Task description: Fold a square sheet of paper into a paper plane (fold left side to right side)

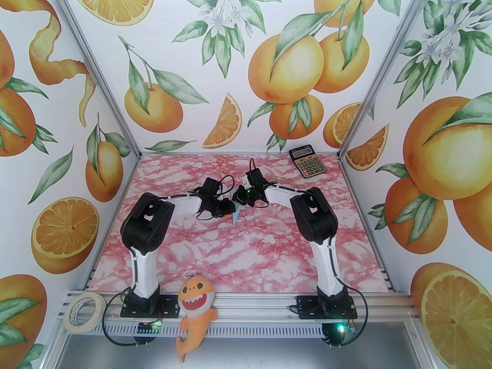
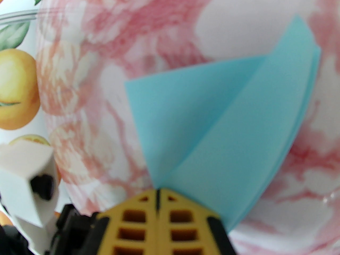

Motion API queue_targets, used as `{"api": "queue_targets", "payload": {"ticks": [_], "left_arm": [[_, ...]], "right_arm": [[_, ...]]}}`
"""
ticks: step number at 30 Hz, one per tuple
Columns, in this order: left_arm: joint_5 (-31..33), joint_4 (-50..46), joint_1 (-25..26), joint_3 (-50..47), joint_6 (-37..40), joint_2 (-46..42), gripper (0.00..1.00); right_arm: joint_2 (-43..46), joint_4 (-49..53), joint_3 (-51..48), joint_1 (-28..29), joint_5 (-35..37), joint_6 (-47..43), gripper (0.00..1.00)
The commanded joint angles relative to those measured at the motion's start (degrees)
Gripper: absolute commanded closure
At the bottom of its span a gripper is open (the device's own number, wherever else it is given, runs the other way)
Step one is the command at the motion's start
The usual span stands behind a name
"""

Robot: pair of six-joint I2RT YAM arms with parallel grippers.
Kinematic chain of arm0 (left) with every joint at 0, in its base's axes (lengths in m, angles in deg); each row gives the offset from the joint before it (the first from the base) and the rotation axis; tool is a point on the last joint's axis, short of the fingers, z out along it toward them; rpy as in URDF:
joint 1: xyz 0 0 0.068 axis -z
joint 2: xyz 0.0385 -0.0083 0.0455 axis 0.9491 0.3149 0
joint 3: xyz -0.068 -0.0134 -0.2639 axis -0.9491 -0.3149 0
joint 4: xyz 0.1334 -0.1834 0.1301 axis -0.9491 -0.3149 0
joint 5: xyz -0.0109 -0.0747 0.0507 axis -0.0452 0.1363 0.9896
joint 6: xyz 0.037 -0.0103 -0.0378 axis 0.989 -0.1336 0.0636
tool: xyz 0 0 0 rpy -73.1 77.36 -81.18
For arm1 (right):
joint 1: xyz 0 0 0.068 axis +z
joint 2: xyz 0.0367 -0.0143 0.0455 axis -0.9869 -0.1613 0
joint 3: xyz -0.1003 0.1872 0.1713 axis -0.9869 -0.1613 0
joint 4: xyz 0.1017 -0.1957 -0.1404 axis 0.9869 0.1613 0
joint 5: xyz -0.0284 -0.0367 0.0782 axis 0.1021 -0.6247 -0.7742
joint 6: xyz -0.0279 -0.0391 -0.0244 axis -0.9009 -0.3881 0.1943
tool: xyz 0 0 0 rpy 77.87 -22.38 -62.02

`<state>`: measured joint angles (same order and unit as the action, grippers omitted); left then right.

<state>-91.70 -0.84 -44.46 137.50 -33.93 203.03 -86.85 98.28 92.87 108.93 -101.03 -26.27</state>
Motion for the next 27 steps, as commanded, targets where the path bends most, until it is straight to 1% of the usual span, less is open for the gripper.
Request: {"api": "queue_targets", "payload": {"ticks": [1, 9, 12, 15, 19, 20, 24, 26, 27], "left_arm": [[-0.40, -0.41, 1.46, 1.26, 0.27, 3.02, 0.78], [0.04, -1.60, 1.66, 1.77, 0.39, 4.00, 0.79], [0.21, -1.98, 1.67, 1.92, 0.47, 4.34, 0.79], [0.38, -2.15, 1.88, 2.01, 0.47, 4.53, 0.79], [0.54, -2.44, 1.91, 2.25, 0.50, 4.88, 0.80], [0.64, -2.61, 1.83, 2.32, 0.53, 4.97, 0.80], [0.73, -2.53, 2.05, 2.41, 0.34, 5.19, 0.80], [0.54, -2.37, 1.96, 2.41, 0.34, 5.17, 0.80], [0.47, -2.37, 2.01, 2.45, 0.33, 5.02, 0.79]], "right_arm": [[-1.46, 0.09, 1.24, -0.03, 0.78, 0.53, 0.96], [-1.11, -0.25, 0.67, -0.08, 0.69, 0.49, 0.93], [-0.67, -0.35, 0.58, 0.00, 0.58, 0.31, 0.89], [0.58, -0.61, 0.44, -0.03, 0.58, 0.10, 0.83], [2.93, -1.07, -0.28, -0.25, 0.69, -0.26, 0.71], [3.65, -1.30, -0.61, -0.33, 0.69, -0.35, 0.70], [4.32, -0.87, -0.70, -0.35, 0.45, -0.69, 0.70], [3.50, -0.46, -0.19, -0.49, -0.10, -0.79, 0.74], [3.16, -0.52, -0.09, -0.45, -0.10, -0.70, 0.74]]}}
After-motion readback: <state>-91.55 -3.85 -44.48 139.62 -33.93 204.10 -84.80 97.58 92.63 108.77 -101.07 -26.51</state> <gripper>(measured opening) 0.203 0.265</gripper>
